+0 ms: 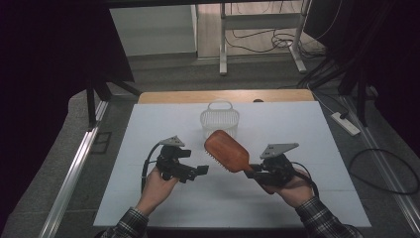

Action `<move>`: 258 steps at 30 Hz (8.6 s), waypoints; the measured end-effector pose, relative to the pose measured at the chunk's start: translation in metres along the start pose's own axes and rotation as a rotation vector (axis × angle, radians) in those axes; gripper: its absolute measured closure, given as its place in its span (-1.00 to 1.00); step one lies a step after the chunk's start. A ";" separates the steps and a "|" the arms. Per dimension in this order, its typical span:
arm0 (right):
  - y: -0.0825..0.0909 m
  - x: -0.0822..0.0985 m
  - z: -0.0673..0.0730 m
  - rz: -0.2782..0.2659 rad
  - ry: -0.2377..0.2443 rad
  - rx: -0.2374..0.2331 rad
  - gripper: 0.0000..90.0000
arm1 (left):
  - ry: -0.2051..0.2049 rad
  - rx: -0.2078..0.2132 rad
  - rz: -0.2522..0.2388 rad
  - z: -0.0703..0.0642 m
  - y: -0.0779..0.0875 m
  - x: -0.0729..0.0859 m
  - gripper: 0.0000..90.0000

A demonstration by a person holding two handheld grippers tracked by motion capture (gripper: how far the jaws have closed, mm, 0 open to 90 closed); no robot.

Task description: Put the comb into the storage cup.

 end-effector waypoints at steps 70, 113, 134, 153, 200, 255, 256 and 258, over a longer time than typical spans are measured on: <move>-0.018 0.002 0.024 -0.007 0.082 -0.014 0.60 | 0.260 0.422 -0.146 -0.017 -0.024 -0.038 0.10; -0.010 0.010 0.004 0.040 0.010 -0.007 -0.64 | 0.082 0.229 -0.086 -0.011 -0.011 -0.042 0.14; 0.002 0.021 -0.013 0.015 -0.026 0.034 -1.00 | 0.075 0.176 -0.086 0.004 -0.002 -0.047 0.14; 0.021 0.033 -0.028 -0.009 -0.072 0.061 -1.00 | 0.076 0.134 -0.095 0.021 0.007 -0.055 0.13; 0.075 0.082 -0.063 -0.017 -0.199 0.210 -1.00 | 0.104 0.046 -0.143 0.065 0.036 -0.104 0.14; 0.093 0.094 -0.064 -0.008 -0.233 0.246 -1.00 | 0.140 -0.115 -0.167 0.115 0.026 -0.154 0.14; 0.093 0.094 -0.064 -0.008 -0.233 0.246 -1.00 | 0.138 -0.117 -0.170 0.115 0.024 -0.153 0.14; 0.093 0.094 -0.064 -0.007 -0.234 0.246 -1.00 | 0.142 -0.113 -0.172 0.115 0.021 -0.151 0.14</move>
Point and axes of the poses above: each handheld gripper's, and its own axes: y roughly backward along the jaws, x roughly out of its underside, z roughly to its left, the point moved 9 cm from there along -y, roughly forward along the jaws, and after that the axes turned 12 degrees about -y, right-handed, at the moved point
